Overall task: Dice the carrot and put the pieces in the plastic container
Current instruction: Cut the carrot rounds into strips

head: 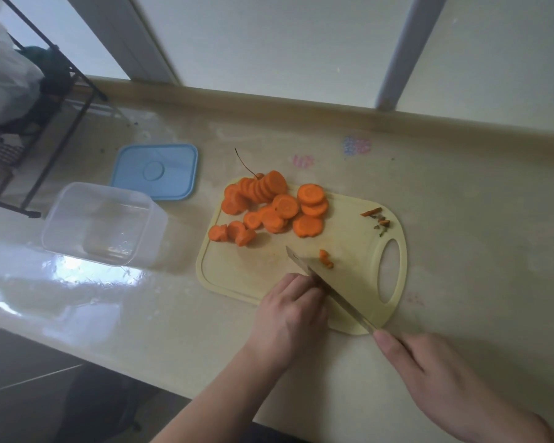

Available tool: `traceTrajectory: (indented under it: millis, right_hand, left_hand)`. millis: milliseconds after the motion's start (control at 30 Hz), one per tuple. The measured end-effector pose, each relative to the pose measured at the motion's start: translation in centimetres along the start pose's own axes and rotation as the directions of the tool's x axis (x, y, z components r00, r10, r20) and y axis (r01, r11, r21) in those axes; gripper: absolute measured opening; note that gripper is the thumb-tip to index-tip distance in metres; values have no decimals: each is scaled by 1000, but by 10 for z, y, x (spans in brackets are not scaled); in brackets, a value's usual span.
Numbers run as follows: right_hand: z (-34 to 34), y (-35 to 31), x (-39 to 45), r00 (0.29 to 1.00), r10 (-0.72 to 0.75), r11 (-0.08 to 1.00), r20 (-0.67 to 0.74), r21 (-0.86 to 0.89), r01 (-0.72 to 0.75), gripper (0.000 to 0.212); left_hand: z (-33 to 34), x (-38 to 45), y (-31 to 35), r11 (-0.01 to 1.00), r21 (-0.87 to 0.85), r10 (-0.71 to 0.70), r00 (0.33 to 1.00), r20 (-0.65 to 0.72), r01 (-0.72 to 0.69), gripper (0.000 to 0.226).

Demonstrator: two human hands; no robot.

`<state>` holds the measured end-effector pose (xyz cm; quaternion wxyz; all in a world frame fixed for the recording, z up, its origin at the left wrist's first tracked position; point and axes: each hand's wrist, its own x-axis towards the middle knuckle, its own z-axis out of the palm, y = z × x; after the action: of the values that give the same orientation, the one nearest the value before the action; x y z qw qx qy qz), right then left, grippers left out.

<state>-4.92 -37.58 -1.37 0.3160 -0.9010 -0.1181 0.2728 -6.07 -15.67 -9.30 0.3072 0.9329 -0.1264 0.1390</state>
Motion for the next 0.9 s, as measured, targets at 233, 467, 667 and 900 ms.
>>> traceTrajectory:
  millis: [233, 467, 667, 900]
  right_hand:
    - [-1, 6, -14, 983, 182, 983, -11, 37, -182, 90]
    - [16, 2, 21, 1000, -7, 1000, 17, -16, 7, 76]
    - [10, 5, 22, 1000, 12, 999, -23, 33, -11, 71]
    - [3, -3, 7, 997, -1, 999, -71, 54, 5, 58]
  left_hand:
    - [0, -1, -1, 1000, -5, 0, 1000, 17, 0, 15]
    - [-1, 0, -1, 999, -14, 36, 999, -4, -36, 26]
    - [0, -1, -2, 1000, 9, 16, 1000, -9, -16, 8]
    - [-6, -6, 3, 999, -48, -22, 999, -48, 20, 6]
